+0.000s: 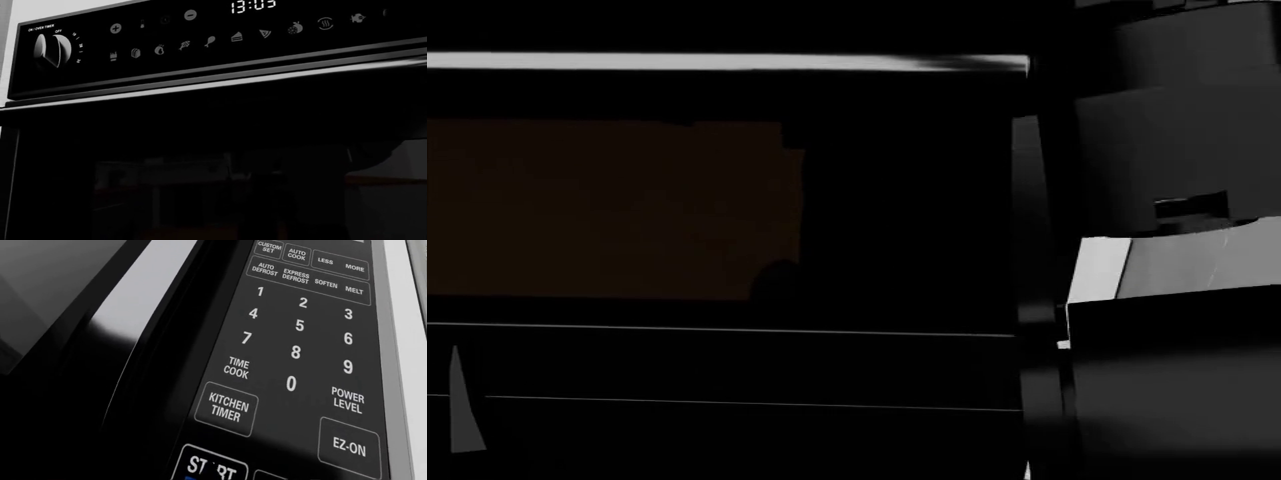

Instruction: Press the start button on the microwave

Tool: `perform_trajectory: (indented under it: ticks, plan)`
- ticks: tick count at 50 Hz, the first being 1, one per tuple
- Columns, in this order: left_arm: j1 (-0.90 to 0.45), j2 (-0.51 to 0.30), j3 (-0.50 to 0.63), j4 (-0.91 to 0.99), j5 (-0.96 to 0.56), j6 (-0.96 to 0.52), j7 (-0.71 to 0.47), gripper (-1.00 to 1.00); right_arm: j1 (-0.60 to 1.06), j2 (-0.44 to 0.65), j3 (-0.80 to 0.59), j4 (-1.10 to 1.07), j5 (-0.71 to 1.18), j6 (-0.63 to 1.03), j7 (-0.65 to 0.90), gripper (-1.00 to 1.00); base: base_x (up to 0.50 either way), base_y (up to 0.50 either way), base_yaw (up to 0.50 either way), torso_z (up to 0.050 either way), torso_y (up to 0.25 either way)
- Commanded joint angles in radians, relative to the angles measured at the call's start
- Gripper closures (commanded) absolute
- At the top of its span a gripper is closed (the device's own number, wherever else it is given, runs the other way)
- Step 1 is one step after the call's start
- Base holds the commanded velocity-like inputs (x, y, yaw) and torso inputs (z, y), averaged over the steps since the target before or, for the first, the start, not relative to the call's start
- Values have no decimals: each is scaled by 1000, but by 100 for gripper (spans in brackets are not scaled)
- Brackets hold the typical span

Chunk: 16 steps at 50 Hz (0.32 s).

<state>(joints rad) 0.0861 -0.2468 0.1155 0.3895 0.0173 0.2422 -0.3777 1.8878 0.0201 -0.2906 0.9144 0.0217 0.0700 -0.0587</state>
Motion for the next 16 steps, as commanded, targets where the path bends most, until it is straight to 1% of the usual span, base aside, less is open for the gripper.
perform_trajectory:
  ticks: [1,3,5,7,9,11,16]
  plan:
    - [5,-5,-2,-5,-3,8,-11,-100,84,-19,-66,359,43,-126,20,100,12,0,4,17,0]
    - [4,-4,-1,-7,-2,8,-13,-100,78,-18,-90,353,65,-121,25,100,12,0,4,0,0]
    - [4,-5,-2,-6,-2,7,-15,-100,52,-8,-98,296,71,-84,33,100,12,0,4,5,0]
    - [3,-5,-2,-9,-2,8,-18,-100,-23,23,-105,106,74,34,45,100,6,0,4,0,0]
    - [0,-3,2,-10,0,7,-19,-100,-72,44,-106,-12,81,108,53,100,6,0,0,0,0]
    - [-2,-4,4,-10,-2,7,-18,-100,-95,55,-108,-63,83,140,55,100,0,0,0,0,0]
    - [-5,-6,7,-9,-2,4,-20,-100,-118,68,-111,-96,86,160,61,100,0,0,0,0,0]
